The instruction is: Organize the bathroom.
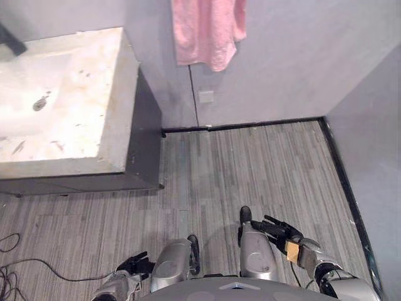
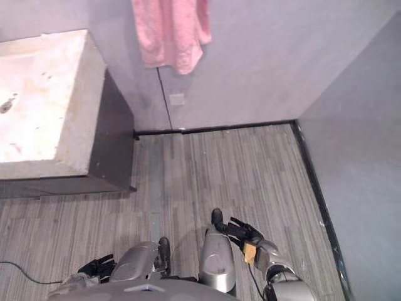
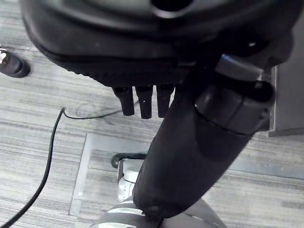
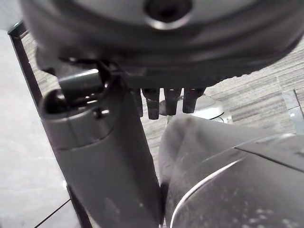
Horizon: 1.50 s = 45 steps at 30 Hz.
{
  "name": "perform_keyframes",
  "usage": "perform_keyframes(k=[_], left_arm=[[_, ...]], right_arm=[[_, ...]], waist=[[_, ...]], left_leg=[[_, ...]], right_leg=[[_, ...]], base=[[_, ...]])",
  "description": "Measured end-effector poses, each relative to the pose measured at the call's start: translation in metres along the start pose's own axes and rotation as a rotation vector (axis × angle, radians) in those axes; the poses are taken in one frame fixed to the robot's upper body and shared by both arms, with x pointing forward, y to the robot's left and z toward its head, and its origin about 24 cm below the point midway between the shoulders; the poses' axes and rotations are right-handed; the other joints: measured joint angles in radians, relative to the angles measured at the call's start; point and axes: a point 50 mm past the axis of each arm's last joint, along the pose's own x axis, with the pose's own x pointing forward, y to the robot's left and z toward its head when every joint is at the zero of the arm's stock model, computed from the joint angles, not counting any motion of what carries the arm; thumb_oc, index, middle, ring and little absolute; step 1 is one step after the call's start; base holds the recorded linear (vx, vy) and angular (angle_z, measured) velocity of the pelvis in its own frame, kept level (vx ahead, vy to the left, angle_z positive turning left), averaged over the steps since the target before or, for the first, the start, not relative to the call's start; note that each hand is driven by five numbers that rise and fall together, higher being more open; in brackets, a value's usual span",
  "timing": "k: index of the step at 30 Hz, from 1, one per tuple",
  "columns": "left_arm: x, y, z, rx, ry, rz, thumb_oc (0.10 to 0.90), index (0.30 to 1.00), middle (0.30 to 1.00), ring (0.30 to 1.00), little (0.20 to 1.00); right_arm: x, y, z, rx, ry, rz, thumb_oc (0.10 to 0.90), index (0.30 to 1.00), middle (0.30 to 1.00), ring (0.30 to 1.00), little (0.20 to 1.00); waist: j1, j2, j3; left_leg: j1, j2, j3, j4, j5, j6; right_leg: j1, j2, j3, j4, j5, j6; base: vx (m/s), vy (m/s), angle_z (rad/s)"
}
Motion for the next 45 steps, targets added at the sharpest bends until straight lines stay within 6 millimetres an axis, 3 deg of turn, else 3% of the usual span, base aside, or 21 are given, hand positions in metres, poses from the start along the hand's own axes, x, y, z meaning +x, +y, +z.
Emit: perform_keyframes(k=[7, 10, 11, 12, 13, 15, 16, 17, 20, 22, 23, 24, 27, 29, 31, 32, 34, 41, 43, 44, 45], left_arm=[[-0.001, 0.004, -0.009, -0.014, 0.011, 0.018, 0.8, 0.9, 0.9, 0.9, 0.9], [-0.003, 0.008, -0.018, -0.037, 0.028, 0.04, 0.8, 0.9, 0.9, 0.9, 0.9], [-0.007, 0.017, -0.029, -0.064, 0.038, 0.069, 0.8, 0.9, 0.9, 0.9, 0.9], [-0.008, 0.023, -0.024, -0.068, 0.008, 0.08, 0.8, 0.9, 0.9, 0.9, 0.9], [-0.008, 0.027, -0.014, -0.081, -0.032, 0.092, 0.8, 0.9, 0.9, 0.9, 0.9], [-0.005, 0.018, 0.003, -0.073, -0.087, 0.065, 0.8, 0.9, 0.9, 0.9, 0.9], [-0.005, 0.02, 0.005, -0.098, -0.098, 0.068, 0.8, 0.9, 0.9, 0.9, 0.9], [-0.005, 0.02, 0.012, -0.048, -0.098, 0.065, 0.8, 0.9, 0.9, 0.9, 0.9], [-0.003, 0.01, 0.003, -0.002, -0.062, 0.021, 0.8, 0.9, 0.9, 0.9, 0.9], [-0.004, 0.013, -0.003, 0.012, -0.039, 0.033, 0.8, 0.9, 0.9, 0.9, 0.9], [-0.004, 0.014, -0.001, 0.017, -0.039, 0.038, 0.8, 0.9, 0.9, 0.9, 0.9], [-0.003, 0.015, -0.001, 0.046, -0.025, 0.045, 0.8, 0.9, 0.9, 0.9, 0.9], [-0.004, 0.019, -0.003, 0.08, -0.013, 0.068, 0.8, 0.9, 0.9, 0.9, 0.9], [-0.003, 0.017, -0.003, 0.083, -0.005, 0.062, 0.8, 0.9, 0.9, 0.9, 0.9], [0.0, 0.01, 0.012, 0.082, -0.036, 0.054, 0.8, 0.9, 0.9, 0.9, 0.9], [0.001, 0.006, 0.017, 0.081, -0.055, 0.046, 0.8, 0.9, 0.9, 0.9, 0.9], [0.001, 0.005, 0.023, 0.081, -0.084, 0.042, 0.8, 0.9, 0.9, 0.9, 0.9], [0.0, -0.001, 0.036, 0.081, -0.162, 0.022, 0.8, 0.9, 0.9, 0.9, 0.9], [0.0, -0.005, 0.037, 0.083, -0.169, 0.002, 0.8, 0.9, 0.9, 0.9, 0.9], [0.0, -0.002, 0.039, 0.097, -0.17, 0.007, 0.8, 0.9, 0.9, 0.9, 0.9], [0.0, 0.0, 0.036, 0.094, -0.157, 0.02, 0.8, 0.9, 0.9, 0.9, 0.9]], right_arm=[[0.001, 0.003, -0.002, -0.027, -0.002, 0.005, 0.8, 0.9, 0.9, 0.9, 0.9], [0.001, 0.006, -0.009, -0.042, 0.022, 0.006, 0.8, 0.9, 0.9, 0.9, 0.9], [-0.002, 0.005, -0.033, -0.034, 0.099, -0.002, 0.8, 0.9, 0.9, 0.9, 0.9], [-0.003, 0.009, -0.044, -0.017, 0.135, 0.001, 0.8, 0.9, 0.9, 0.9, 0.9], [-0.004, 0.01, -0.047, 0.0, 0.147, 0.002, 0.8, 0.9, 0.9, 0.9, 0.9], [-0.006, 0.007, -0.056, -0.021, 0.189, -0.012, 0.8, 0.9, 0.9, 0.9, 0.9], [-0.007, 0.006, -0.06, -0.027, 0.202, -0.021, 0.8, 0.9, 0.9, 0.9, 0.9], [-0.009, 0.0, -0.064, -0.024, 0.221, -0.047, 0.8, 0.9, 0.9, 0.9, 0.9], [-0.013, -0.015, -0.059, -0.066, 0.226, -0.084, 0.8, 0.9, 0.9, 0.9, 0.9], [-0.014, -0.014, -0.063, -0.056, 0.228, -0.082, 0.8, 0.9, 0.9, 0.9, 0.9], [-0.013, -0.01, -0.065, -0.038, 0.226, -0.076, 0.8, 0.9, 0.9, 0.9, 0.9], [-0.013, -0.006, -0.071, -0.023, 0.233, -0.072, 0.8, 0.9, 0.9, 0.9, 0.9], [-0.019, -0.011, -0.084, -0.008, 0.258, -0.095, 0.8, 0.9, 0.9, 0.9, 0.9], [-0.022, -0.017, -0.086, -0.011, 0.265, -0.123, 0.8, 0.9, 0.9, 0.9, 0.9], [-0.022, -0.022, -0.081, -0.02, 0.248, -0.137, 0.8, 0.9, 0.9, 0.9, 0.9], [-0.021, -0.022, -0.079, -0.021, 0.239, -0.132, 0.8, 0.9, 0.9, 0.9, 0.9], [-0.022, -0.026, -0.076, -0.022, 0.219, -0.148, 0.8, 0.9, 0.9, 0.9, 0.9], [-0.022, -0.027, -0.076, -0.038, 0.212, -0.167, 0.8, 0.9, 0.9, 0.9, 0.9], [-0.021, -0.033, -0.067, -0.063, 0.188, -0.185, 0.8, 0.9, 0.9, 0.9, 0.9], [-0.018, -0.028, -0.061, -0.064, 0.171, -0.177, 0.8, 0.9, 0.9, 0.9, 0.9], [-0.016, -0.024, -0.057, -0.074, 0.157, -0.162, 0.8, 0.9, 0.9, 0.9, 0.9]], waist=[[-0.004, 0.003, -0.022], [-0.002, 0.009, -0.043], [-0.001, 0.022, -0.122], [0.008, -0.004, -0.152], [0.019, -0.021, -0.16], [0.06, -0.045, -0.172], [0.064, -0.046, -0.179], [0.048, -0.055, -0.166], [0.047, -0.001, -0.159], [0.042, 0.004, -0.153], [0.042, -0.01, -0.132], [0.044, -0.055, -0.109], [0.037, -0.088, -0.101], [0.021, -0.072, -0.09], [-0.003, -0.002, -0.044], [-0.004, 0.003, -0.04], [-0.007, 0.013, -0.029], [-0.012, 0.038, -0.022], [0.008, 0.045, -0.013], [0.018, 0.035, 0.016], [0.007, 0.029, 0.025]], left_leg=[[0.071, 0.02, 0.0, -0.073, 0.001, -0.034], [0.14, 0.043, -0.009, -0.145, 0.025, -0.078], [0.146, 0.084, -0.023, -0.152, 0.041, -0.129], [0.108, 0.085, -0.024, -0.063, 0.058, -0.161], [-0.022, 0.095, -0.036, 0.166, 0.103, -0.185], [-0.275, 0.118, -0.055, 0.514, 0.473, -0.14], [-0.346, 0.141, -0.031, 0.586, 0.479, -0.094], [-0.358, 0.133, 0.05, 0.446, 0.342, -0.004], [-0.249, 0.05, 0.101, -0.157, 0.312, -0.034], [-0.236, 0.036, 0.04, -0.285, 0.324, -0.043], [-0.235, 0.031, 0.032, -0.254, 0.332, -0.031], [-0.204, 0.026, 0.046, -0.231, 0.325, -0.016], [-0.131, -0.002, 0.061, -0.23, 0.311, 0.002], [-0.057, -0.024, 0.062, -0.257, 0.308, 0.018], [0.011, 0.003, 0.069, -0.338, 0.315, 0.038], [0.011, 0.001, 0.086, -0.333, 0.312, 0.041], [0.01, -0.021, 0.113, -0.301, 0.285, 0.029], [-0.016, -0.028, 0.135, -0.256, 0.236, 0.02], [-0.071, -0.054, 0.154, -0.115, 0.137, 0.129], [-0.064, -0.034, 0.179, -0.085, 0.094, 0.101], [-0.068, -0.035, 0.175, -0.066, 0.079, 0.099]], right_leg=[[-0.015, 0.014, -0.007, 0.101, -0.086, -0.033], [0.009, 0.045, -0.034, 0.141, -0.136, -0.066], [0.048, 0.085, -0.07, 0.104, -0.188, -0.081], [0.059, 0.091, -0.082, 0.102, -0.207, -0.062], [0.06, 0.093, -0.092, 0.126, -0.235, -0.081], [0.077, 0.093, -0.092, 0.11, -0.246, -0.131], [0.109, 0.093, -0.115, 0.071, -0.227, -0.147], [0.16, 0.097, -0.157, 0.009, -0.216, -0.147], [0.213, 0.166, -0.151, -0.068, -0.182, -0.164], [0.233, 0.219, -0.155, -0.122, -0.158, -0.193], [0.259, 0.233, -0.152, -0.139, -0.153, -0.2], [0.284, 0.24, -0.141, -0.154, -0.152, -0.201], [0.295, 0.241, -0.125, -0.167, -0.152, -0.201], [0.291, 0.249, -0.102, -0.162, -0.153, -0.2], [0.198, 0.26, -0.074, -0.007, -0.209, -0.192], [0.17, 0.227, -0.072, 0.024, -0.251, -0.203], [0.157, 0.139, -0.057, -0.031, -0.18, -0.141], [0.132, 0.153, -0.024, -0.005, -0.171, -0.122], [-0.026, 0.147, -0.03, 0.24, -0.159, -0.076], [-0.139, 0.127, -0.022, 0.427, -0.145, -0.045], [-0.199, 0.108, 0.005, 0.454, -0.158, -0.063]], base=[[0.22, -0.133, -0.01], [0.25, -0.217, 0.11], [0.19, -0.246, 0.43], [0.24, -0.348, 0.73], [0.22, -0.276, 0.67], [0.19, -0.114, 0.29], [0.22, 0.073, 0.23], [0.22, 0.087, 0.34], [0.22, 0.06, -0.15], [0.22, 0.023, -0.3], [0.3, 0.094, -0.33], [0.26, 0.103, -0.31], [0.16, 0.098, -0.2], [0.11, 0.114, -0.27], [0.09, 0.1, -0.36], [0.05, 0.06, -0.32], [0.06, 0.105, -0.44], [0.04, 0.1, -0.16], [0.1, -0.052, -0.67], [0.15, -0.166, -0.69], [0.23, -0.292, -0.19]])
